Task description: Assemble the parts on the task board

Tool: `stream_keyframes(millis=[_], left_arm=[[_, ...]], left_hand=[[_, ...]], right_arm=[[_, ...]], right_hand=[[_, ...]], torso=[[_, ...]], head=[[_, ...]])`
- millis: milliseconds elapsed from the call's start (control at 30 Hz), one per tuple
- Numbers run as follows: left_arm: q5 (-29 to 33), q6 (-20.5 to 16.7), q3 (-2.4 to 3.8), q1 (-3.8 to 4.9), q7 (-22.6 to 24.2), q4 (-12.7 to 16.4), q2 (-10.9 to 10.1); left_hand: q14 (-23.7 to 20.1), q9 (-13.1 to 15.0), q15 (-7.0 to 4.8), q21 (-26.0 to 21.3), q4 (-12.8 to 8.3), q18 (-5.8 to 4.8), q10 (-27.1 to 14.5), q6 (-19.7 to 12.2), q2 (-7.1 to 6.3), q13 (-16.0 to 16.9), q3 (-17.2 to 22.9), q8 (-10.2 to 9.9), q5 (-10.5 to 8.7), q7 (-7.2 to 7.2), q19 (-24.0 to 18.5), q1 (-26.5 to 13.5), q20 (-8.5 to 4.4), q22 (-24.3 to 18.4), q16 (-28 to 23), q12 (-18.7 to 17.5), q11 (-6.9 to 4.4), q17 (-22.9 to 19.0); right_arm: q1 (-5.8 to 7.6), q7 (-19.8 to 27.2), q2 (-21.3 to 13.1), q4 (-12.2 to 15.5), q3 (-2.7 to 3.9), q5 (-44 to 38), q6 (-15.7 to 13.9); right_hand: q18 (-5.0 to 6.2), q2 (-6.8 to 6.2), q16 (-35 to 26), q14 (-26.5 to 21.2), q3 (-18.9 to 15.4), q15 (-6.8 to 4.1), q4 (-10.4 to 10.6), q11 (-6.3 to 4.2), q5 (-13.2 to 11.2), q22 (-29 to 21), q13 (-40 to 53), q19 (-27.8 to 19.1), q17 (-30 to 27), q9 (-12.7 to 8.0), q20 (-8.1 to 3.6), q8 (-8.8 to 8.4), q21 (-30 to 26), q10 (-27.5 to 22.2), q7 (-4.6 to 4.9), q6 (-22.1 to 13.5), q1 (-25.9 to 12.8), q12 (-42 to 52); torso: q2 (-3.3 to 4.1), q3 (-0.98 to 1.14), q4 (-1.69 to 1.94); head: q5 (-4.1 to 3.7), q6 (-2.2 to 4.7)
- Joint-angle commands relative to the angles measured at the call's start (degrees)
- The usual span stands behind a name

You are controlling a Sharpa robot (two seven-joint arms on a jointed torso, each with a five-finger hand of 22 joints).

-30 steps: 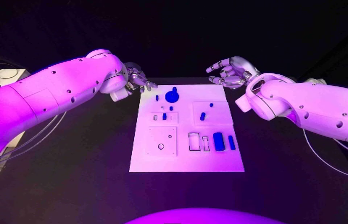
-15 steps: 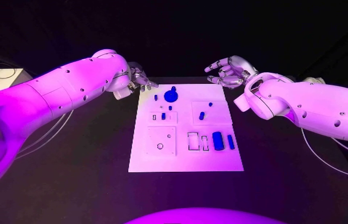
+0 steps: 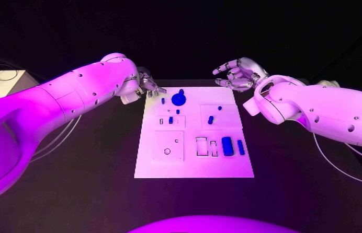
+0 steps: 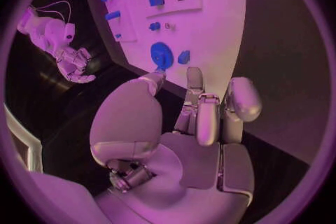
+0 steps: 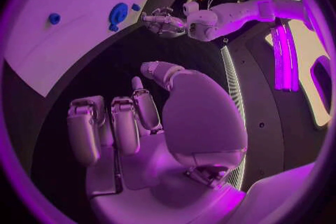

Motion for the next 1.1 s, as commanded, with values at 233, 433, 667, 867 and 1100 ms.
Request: stream_keyframes(millis=[233, 433, 667, 867, 1100], left_arm=[[-0.46, 1.82, -0.16, -0.81, 0.98, -1.55, 1.05], [-0.40, 2.27, -0.18, -1.09, 1.20, -1.91, 1.33], [-0.22, 2.60, -0.22, -1.17, 1.21, -1.98, 1.30], [-0.34, 3.25, -0.35, -1.19, 1.30, -1.97, 1.41], [0.06, 3.71, -0.38, -1.19, 1.47, -2.28, 1.75]], left_hand=[[3.73, -0.18, 0.39, -0.24, -0.08, 0.66, -0.22, 0.45, 0.13, -0.10, -0.49, -0.17, -0.29, -0.03, -0.27, -0.39, -0.08, 0.12, -0.08, -0.01, -0.07, 9.53], [3.72, -0.30, 0.36, -0.26, -0.18, 0.67, -0.20, 0.64, 0.32, -0.14, -0.56, -0.09, -0.23, -0.08, -0.28, -0.15, -0.10, 0.08, -0.09, 0.03, -0.12, 9.50], [3.74, -0.83, 0.20, -0.25, -0.34, 0.66, -0.21, 1.52, 1.24, -0.38, -0.53, 0.42, -0.04, -0.30, -0.23, 1.42, -0.22, 0.15, -0.02, 0.12, -0.32, 9.56], [3.71, -1.01, 0.15, -0.27, -0.35, 0.66, -0.23, 1.83, 1.54, -0.47, -0.43, 0.61, -0.03, -0.35, -0.24, 1.94, -0.26, 0.14, -0.05, 0.13, -0.37, 9.50], [3.77, -1.10, 0.12, -0.21, -0.34, 0.64, -0.18, 2.09, 1.68, -0.52, -0.39, 0.75, -0.04, -0.40, -0.18, 2.21, -0.27, 0.25, 0.05, 0.15, -0.41, 9.64]], right_arm=[[0.00, 0.59, 0.12, 0.22, 0.03, 0.13, 0.16], [0.00, 0.62, 0.31, 0.13, 0.03, 0.14, -0.04], [-0.02, 0.29, 0.55, -0.14, 0.02, 0.15, 0.03], [-0.02, 0.10, 0.70, -0.23, 0.02, 0.15, 0.12], [-0.02, 0.02, 0.85, -0.22, 0.02, 0.15, 0.16]], right_hand=[[0.06, -0.01, -0.19, 4.84, 0.00, 0.24, -0.22, 0.06, -0.33, 13.59, 1.52, 5.55, 10.91, -0.05, 0.27, -0.35, -0.25, -0.18, 0.02, 0.32, -0.37, -0.19], [0.04, 0.10, -0.21, 4.84, 0.00, 0.23, -0.17, 0.06, -0.36, 13.66, 1.49, 5.58, 10.90, -0.04, 0.28, -0.33, -0.19, -0.18, 0.02, 0.38, -0.55, -0.20], [0.07, 0.17, -0.24, 4.82, 0.02, 0.23, -0.14, 0.06, -0.35, 13.54, 1.46, 5.54, 10.84, -0.04, 0.28, -0.33, -0.30, -0.19, 0.02, 0.39, -0.61, -0.22], [0.07, 0.17, -0.24, 4.82, 0.02, 0.23, -0.14, 0.06, -0.35, 13.54, 1.46, 5.54, 10.84, -0.04, 0.28, -0.33, -0.30, -0.19, 0.02, 0.39, -0.61, -0.22], [0.07, 0.17, -0.24, 4.82, 0.02, 0.23, -0.14, 0.06, -0.35, 13.54, 1.46, 5.54, 10.84, -0.04, 0.28, -0.33, -0.30, -0.19, 0.02, 0.39, -0.61, -0.22]], torso=[[0.04, -0.02, 0.03], [0.02, 0.08, 0.09], [0.01, 0.09, 0.09], [-0.01, 0.10, 0.01], [-0.02, 0.09, -0.02]], head=[[-0.10, -0.25], [-0.32, -0.32], [-0.19, -0.86], [-0.17, -1.15], [-0.17, -1.07]])
